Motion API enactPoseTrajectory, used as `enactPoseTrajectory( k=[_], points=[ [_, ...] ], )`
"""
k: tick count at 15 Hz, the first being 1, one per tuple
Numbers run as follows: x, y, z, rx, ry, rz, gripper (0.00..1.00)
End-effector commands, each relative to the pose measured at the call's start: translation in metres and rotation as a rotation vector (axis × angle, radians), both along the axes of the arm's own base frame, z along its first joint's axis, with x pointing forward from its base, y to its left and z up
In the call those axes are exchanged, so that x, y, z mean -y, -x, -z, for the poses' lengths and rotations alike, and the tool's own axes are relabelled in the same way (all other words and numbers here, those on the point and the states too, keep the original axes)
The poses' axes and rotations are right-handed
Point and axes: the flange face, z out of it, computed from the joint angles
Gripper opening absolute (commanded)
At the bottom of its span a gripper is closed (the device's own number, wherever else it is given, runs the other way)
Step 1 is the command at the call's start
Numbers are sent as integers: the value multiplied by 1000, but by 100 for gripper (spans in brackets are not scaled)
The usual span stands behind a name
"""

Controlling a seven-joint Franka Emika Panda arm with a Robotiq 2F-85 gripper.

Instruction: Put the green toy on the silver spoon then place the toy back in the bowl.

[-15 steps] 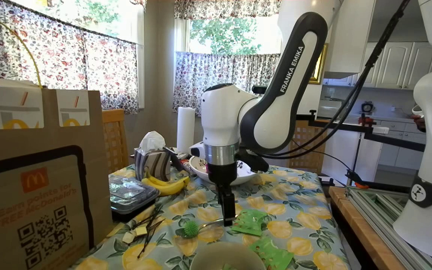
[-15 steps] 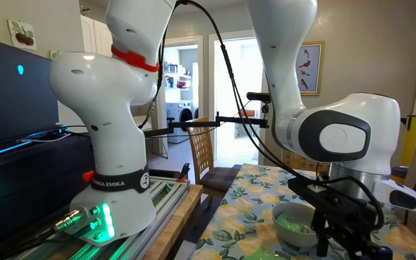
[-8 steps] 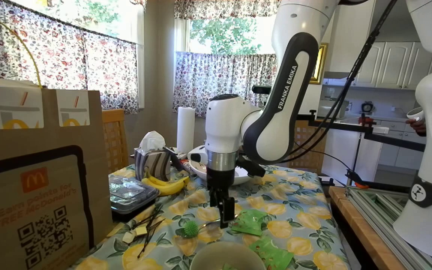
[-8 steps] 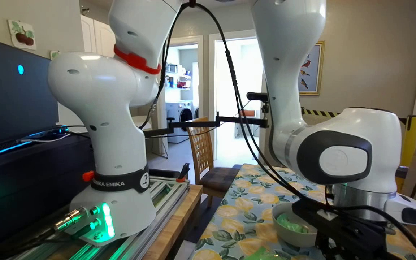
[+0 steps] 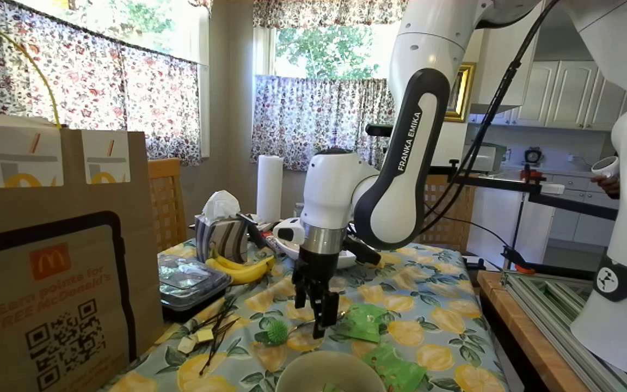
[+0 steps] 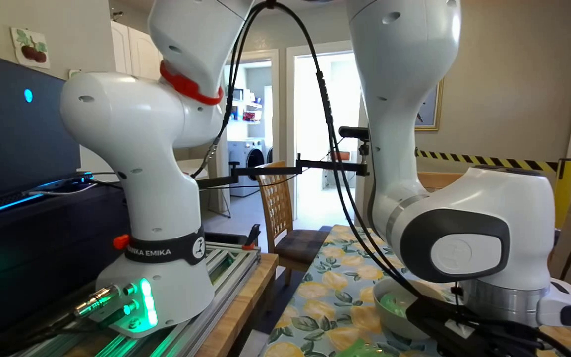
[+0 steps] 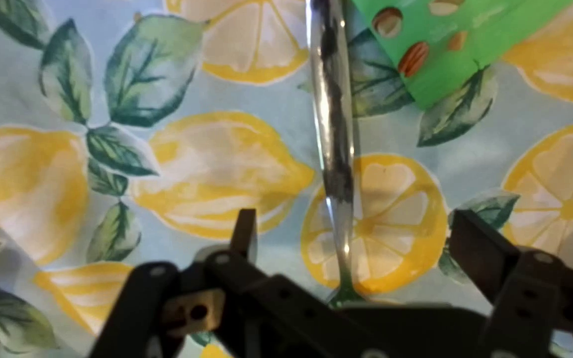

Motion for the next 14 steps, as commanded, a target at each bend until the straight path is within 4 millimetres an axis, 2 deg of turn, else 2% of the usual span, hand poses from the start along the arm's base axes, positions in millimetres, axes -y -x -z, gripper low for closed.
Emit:
enactPoseTrajectory(
  k=[1,2,7,11,12,14],
  points=[
    [1,-8,8,4,-23,-53,75],
    [2,-9,8,3,-22,-58,74],
    [5,-12,7,4,-15,-59,33],
    [5,-13,6,3,-10,-59,5],
    [5,-14,6,3,-9,-59,0],
    [5,-14,5,0,-5,-57,2]
  ],
)
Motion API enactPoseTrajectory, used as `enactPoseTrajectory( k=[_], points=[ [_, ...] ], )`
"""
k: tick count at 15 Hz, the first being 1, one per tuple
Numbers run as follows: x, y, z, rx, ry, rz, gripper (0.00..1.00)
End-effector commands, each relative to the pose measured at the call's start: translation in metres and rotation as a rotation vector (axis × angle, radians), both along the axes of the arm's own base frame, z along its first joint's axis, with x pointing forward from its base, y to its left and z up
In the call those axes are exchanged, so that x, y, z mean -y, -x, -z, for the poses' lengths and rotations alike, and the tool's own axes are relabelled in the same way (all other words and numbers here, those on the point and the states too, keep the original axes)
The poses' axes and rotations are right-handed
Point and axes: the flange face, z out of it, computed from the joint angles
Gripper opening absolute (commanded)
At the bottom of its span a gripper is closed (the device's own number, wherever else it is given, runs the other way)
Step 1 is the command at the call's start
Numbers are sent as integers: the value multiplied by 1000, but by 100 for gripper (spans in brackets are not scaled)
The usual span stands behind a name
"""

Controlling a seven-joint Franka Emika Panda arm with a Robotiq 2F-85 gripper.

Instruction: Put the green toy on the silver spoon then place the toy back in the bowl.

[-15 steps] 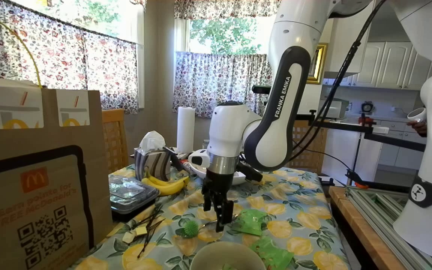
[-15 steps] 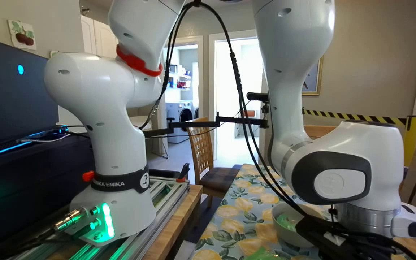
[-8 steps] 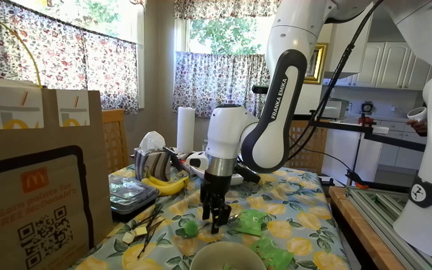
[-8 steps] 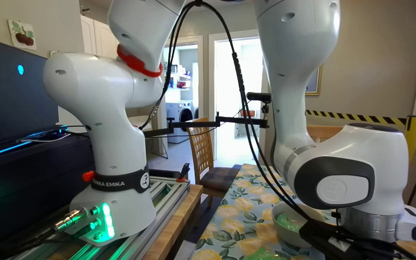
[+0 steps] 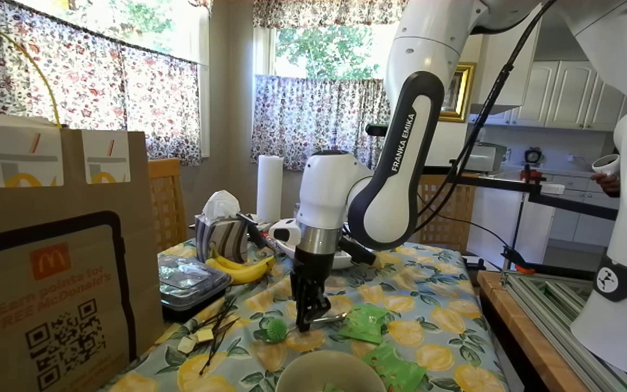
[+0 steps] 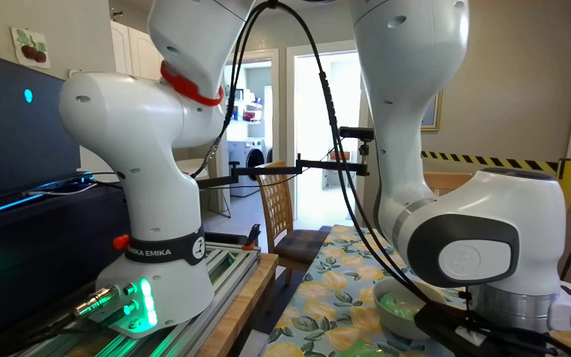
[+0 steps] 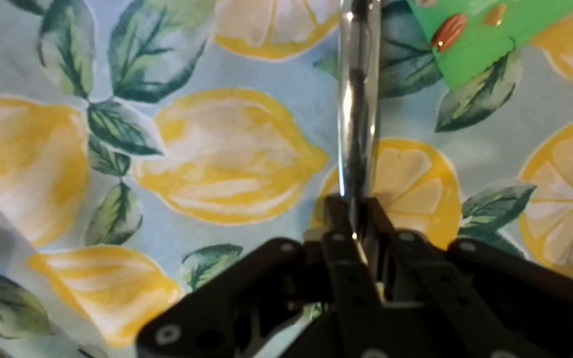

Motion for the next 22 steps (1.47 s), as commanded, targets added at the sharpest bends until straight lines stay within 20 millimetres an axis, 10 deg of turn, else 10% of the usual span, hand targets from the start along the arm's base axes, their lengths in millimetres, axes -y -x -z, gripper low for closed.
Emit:
enactPoseTrajectory(
  k=[1,22],
  points=[
    [4,-6,2,-8,10,-25,3],
    [-40,8,-68,6,110,-138,3]
  ],
)
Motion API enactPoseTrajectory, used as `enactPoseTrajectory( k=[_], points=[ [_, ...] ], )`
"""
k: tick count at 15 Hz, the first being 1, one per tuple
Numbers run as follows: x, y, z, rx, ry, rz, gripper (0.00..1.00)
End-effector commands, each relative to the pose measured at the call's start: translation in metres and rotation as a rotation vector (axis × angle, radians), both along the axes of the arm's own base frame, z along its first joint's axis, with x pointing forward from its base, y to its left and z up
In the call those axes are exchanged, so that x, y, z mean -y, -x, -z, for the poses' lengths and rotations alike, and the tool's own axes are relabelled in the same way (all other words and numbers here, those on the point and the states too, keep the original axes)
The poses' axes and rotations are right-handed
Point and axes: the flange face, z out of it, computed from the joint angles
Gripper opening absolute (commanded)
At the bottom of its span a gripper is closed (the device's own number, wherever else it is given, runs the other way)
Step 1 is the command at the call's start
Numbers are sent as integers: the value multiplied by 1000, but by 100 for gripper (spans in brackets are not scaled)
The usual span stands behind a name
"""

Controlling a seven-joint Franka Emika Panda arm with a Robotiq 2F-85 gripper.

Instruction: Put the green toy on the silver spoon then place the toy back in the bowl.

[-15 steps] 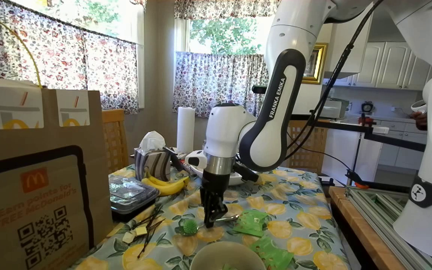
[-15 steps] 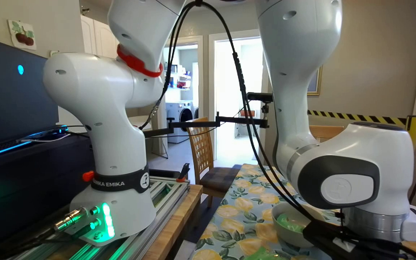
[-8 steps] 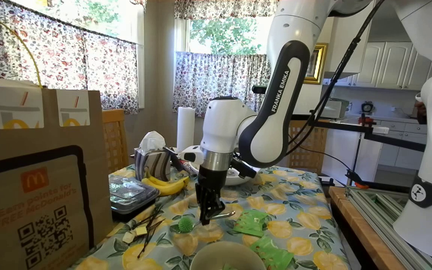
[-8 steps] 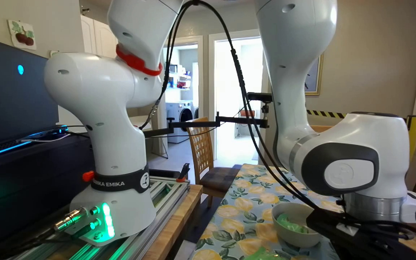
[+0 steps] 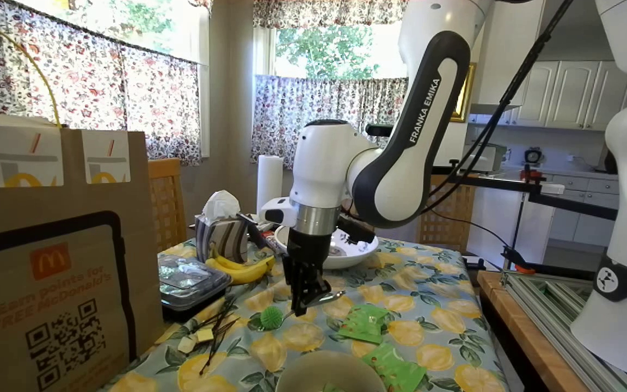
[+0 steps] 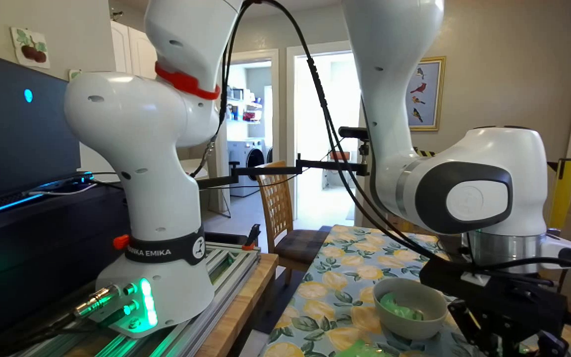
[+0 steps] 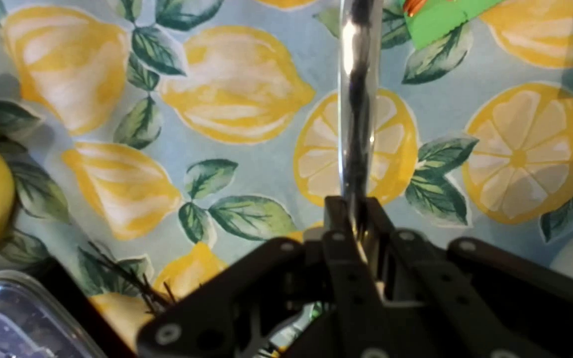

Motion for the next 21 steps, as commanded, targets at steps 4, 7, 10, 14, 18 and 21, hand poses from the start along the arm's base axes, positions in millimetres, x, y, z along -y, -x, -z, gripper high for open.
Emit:
enactPoseTrajectory(
  k=[4,7,10,14,18,21],
  points=[
    [-13,17,-27,15,48,-57,3],
    [-20,21,-33,25,67,-81,3],
    [-28,24,-39,34,91,-111,3],
    [-41,28,-42,42,107,-142,3],
    [-52,32,-42,41,109,-175,3],
    [-59,36,-41,39,104,-193,3]
  ],
)
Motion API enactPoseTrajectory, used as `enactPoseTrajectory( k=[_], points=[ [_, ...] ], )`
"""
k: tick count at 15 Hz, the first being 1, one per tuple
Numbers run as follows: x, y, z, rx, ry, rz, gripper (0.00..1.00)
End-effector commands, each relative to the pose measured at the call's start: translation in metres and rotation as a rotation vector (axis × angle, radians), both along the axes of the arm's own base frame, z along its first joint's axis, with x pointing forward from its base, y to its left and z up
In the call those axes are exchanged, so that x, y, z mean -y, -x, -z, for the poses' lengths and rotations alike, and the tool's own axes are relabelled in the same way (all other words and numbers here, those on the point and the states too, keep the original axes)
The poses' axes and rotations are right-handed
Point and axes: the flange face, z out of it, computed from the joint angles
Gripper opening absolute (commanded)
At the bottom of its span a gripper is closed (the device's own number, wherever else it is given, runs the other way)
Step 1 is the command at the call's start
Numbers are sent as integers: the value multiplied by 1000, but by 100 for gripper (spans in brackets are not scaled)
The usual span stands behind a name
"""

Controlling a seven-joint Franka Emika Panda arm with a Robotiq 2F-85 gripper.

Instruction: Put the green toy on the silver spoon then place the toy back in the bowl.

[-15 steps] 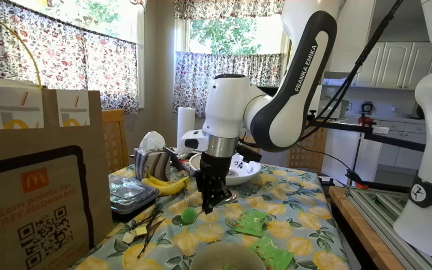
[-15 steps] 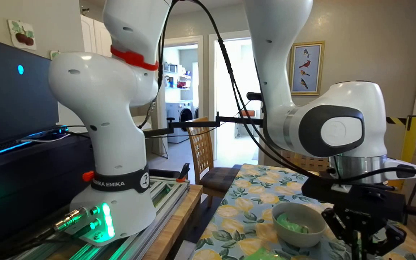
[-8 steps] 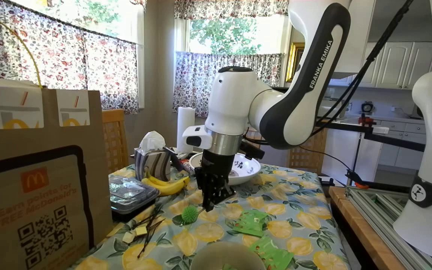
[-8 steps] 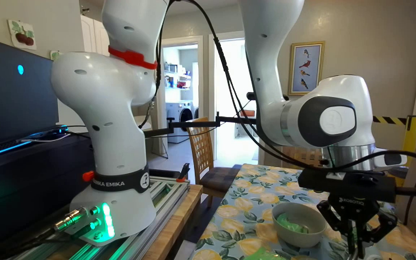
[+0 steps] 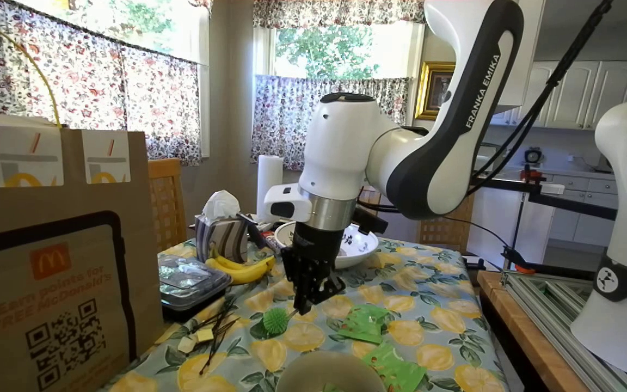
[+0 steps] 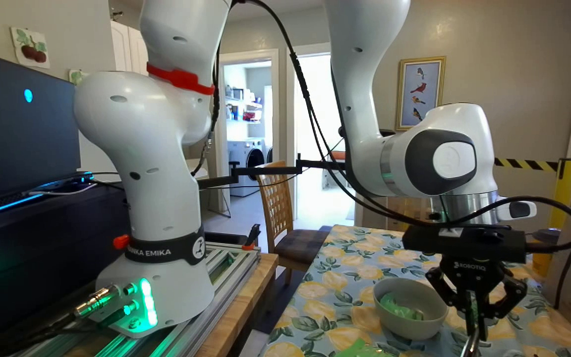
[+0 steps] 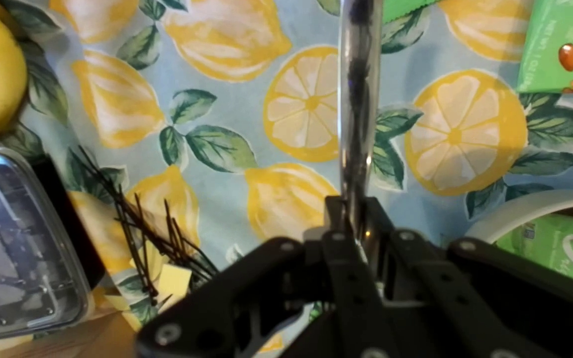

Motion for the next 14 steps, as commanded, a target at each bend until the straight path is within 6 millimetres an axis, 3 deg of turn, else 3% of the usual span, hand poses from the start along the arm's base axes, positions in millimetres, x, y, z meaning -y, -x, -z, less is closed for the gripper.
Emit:
enactPoseTrajectory(
  k=[1,14],
  points=[
    [-6,12,-7,-4,12,-22,3],
    [-33,26,-3,-29,14,-91,3]
  ],
)
